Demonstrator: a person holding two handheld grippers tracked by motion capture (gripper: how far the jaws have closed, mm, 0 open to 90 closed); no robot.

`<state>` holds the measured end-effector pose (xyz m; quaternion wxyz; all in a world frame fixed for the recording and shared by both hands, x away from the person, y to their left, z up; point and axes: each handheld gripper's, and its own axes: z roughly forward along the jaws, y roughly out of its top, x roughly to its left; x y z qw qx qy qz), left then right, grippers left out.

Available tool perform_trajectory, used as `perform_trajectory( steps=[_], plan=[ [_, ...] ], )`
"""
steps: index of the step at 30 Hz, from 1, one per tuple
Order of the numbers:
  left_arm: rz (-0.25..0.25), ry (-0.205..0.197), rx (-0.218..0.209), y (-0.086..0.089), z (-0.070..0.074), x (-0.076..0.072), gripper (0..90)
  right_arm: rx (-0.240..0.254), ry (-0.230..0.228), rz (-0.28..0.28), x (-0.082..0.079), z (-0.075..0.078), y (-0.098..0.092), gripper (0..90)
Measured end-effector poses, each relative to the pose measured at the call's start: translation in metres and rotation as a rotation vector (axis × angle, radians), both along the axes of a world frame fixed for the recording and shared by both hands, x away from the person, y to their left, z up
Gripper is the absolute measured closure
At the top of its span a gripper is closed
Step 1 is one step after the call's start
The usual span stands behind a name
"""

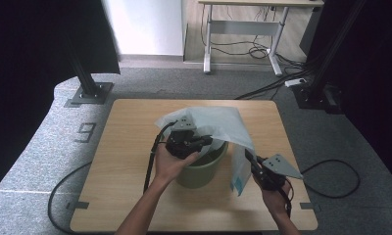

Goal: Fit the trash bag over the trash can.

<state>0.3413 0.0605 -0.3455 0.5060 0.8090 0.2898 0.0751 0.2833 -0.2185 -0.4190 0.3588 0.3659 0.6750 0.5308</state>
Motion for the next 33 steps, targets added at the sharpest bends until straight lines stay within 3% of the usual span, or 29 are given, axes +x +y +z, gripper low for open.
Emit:
perform_trajectory(
  steps=[4,9,11,15,19,22,24,26,28,33],
  plan=[
    [-0.027,-0.005,0.000,0.001,0.000,-0.007,89.4,0.002,-0.060,0.008,-0.007,0.025,-0.005,88.5],
    [-0.003,-0.018,-0.026,0.009,0.001,-0.008,81.7,-0.015,-0.090,0.039,-0.008,0.046,0.001,88.5],
    [0.022,-0.035,-0.033,0.011,0.001,-0.008,72.7,-0.028,-0.089,0.055,-0.004,0.051,0.007,88.5],
    [0.096,-0.093,-0.032,0.011,0.002,-0.011,44.0,-0.035,-0.082,0.069,0.006,0.058,0.015,88.5],
    [0.114,-0.110,-0.023,0.006,0.004,-0.010,31.3,-0.075,-0.087,0.082,0.010,0.063,0.025,88.5],
    [0.120,-0.122,-0.010,-0.003,0.005,-0.008,28.6,-0.092,-0.088,0.096,0.009,0.065,0.031,88.6],
    [0.125,-0.123,0.001,-0.009,0.005,-0.006,30.6,-0.094,-0.091,0.101,0.007,0.066,0.033,88.6],
    [0.156,-0.137,0.020,-0.011,0.005,-0.004,40.7,-0.098,-0.098,0.109,0.006,0.068,0.034,88.6],
    [0.171,-0.132,0.012,-0.009,0.005,-0.002,51.4,-0.098,-0.100,0.111,0.004,0.069,0.033,88.6],
    [0.128,-0.069,-0.014,-0.005,0.004,0.002,79.0,-0.094,-0.106,0.123,-0.002,0.074,0.028,88.5]
  ],
)
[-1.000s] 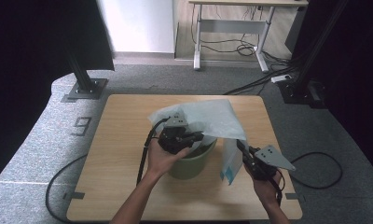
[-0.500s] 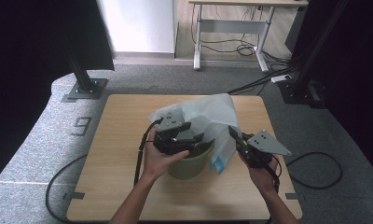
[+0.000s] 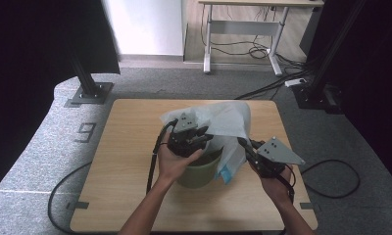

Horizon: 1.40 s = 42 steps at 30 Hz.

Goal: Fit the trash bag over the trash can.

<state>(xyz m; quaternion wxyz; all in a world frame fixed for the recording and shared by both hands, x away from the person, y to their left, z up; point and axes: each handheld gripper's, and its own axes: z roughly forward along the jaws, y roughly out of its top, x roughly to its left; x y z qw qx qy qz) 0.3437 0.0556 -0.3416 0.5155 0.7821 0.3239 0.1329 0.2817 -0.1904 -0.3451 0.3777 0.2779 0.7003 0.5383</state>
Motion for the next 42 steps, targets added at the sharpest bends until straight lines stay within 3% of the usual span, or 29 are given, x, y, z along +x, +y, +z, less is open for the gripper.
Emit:
perform_trajectory(
  steps=[2,6,14,16,20,22,24,26,29,32,35,39,42],
  plan=[
    [-0.019,0.030,0.005,-0.001,-0.003,0.000,84.7,-0.003,-0.008,0.006,-0.001,0.003,0.000,88.5],
    [-0.067,0.081,0.015,0.000,-0.013,-0.004,87.4,-0.019,-0.008,0.012,-0.002,0.005,0.000,88.5],
    [-0.095,0.117,0.019,0.006,-0.018,-0.011,85.9,-0.029,0.012,0.008,0.006,0.004,0.000,88.5],
    [-0.087,0.108,0.022,0.007,-0.017,-0.011,77.5,-0.029,0.022,0.012,0.008,0.003,0.000,88.5],
    [-0.027,0.051,0.052,0.005,-0.011,-0.012,49.0,-0.034,0.035,0.024,0.012,0.001,0.002,88.5],
    [-0.019,0.038,0.073,0.002,-0.008,-0.011,39.3,-0.037,0.041,0.029,0.013,0.000,0.005,88.5],
    [-0.006,0.027,0.076,0.000,-0.005,-0.010,36.0,-0.042,0.045,0.037,0.014,-0.001,0.007,88.5],
    [0.000,0.018,0.065,-0.001,-0.002,-0.008,37.6,-0.043,0.050,0.045,0.015,-0.003,0.009,88.5],
    [-0.009,0.003,0.042,0.001,0.000,-0.005,56.6,-0.051,0.049,0.059,0.014,-0.006,0.010,88.5],
    [-0.032,0.027,0.013,0.004,-0.001,0.000,73.8,-0.051,0.052,0.067,0.014,-0.007,0.009,88.5],
    [-0.042,0.037,0.005,0.006,-0.003,0.002,85.1,-0.046,0.054,0.068,0.013,-0.008,0.007,87.6],
    [-0.027,0.027,-0.012,0.010,-0.003,0.002,88.5,-0.028,0.062,0.059,0.012,-0.012,0.006,71.3],
    [-0.009,0.020,-0.028,0.013,-0.002,0.001,88.6,0.013,0.086,0.024,0.008,-0.022,0.008,51.3]
  ],
)
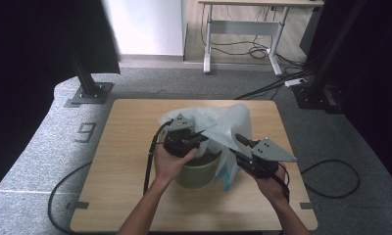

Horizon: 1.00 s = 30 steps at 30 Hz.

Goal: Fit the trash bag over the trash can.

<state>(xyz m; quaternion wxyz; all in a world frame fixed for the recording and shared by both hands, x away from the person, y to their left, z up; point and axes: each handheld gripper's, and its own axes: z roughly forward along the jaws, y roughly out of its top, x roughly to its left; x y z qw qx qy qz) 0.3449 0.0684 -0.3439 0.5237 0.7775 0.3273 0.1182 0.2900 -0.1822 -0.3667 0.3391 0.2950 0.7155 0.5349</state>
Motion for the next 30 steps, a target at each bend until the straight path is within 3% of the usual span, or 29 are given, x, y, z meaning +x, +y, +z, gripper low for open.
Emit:
perform_trajectory(
  steps=[3,5,10,15,19,23,27,30],
  plan=[
    [0.011,-0.004,-0.004,0.002,0.001,0.000,88.9,0.043,0.026,-0.045,-0.007,-0.018,0.003,39.2],
    [0.015,-0.006,-0.005,0.003,0.001,0.000,89.1,0.071,0.055,-0.065,-0.010,-0.031,0.005,35.9],
    [0.023,-0.005,-0.007,0.005,0.002,0.000,89.4,0.101,0.136,-0.094,-0.010,-0.062,0.009,31.2],
    [0.029,-0.001,-0.017,0.009,0.004,0.001,89.5,0.095,0.175,-0.109,-0.008,-0.080,0.010,31.2],
    [0.031,0.001,-0.018,0.012,0.005,0.000,89.6,0.084,0.187,-0.111,-0.001,-0.091,0.008,43.1],
    [0.023,0.013,-0.016,0.017,0.004,-0.001,89.5,0.080,0.198,-0.084,0.005,-0.097,-0.001,73.3],
    [0.006,0.026,-0.004,0.020,0.000,-0.003,89.5,0.096,0.145,-0.141,0.005,-0.086,-0.016,86.2],
    [-0.007,0.039,0.003,0.022,-0.003,-0.004,89.4,0.106,0.082,-0.176,0.003,-0.068,-0.029,87.8]
  ],
)
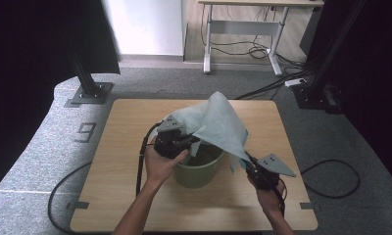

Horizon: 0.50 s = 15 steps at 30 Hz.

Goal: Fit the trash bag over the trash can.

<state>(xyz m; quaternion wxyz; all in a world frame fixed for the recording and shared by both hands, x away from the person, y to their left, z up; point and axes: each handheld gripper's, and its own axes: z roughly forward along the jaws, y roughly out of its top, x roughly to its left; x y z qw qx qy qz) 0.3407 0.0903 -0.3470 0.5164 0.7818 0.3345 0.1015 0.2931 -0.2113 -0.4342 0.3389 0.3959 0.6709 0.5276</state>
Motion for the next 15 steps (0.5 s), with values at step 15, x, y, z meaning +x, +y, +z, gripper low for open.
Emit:
perform_trajectory(
  steps=[15],
  plan=[
    [-0.112,0.061,0.017,-0.008,-0.009,0.002,80.8,-0.005,-0.212,-0.007,0.004,0.101,-0.004,88.1]
  ],
)
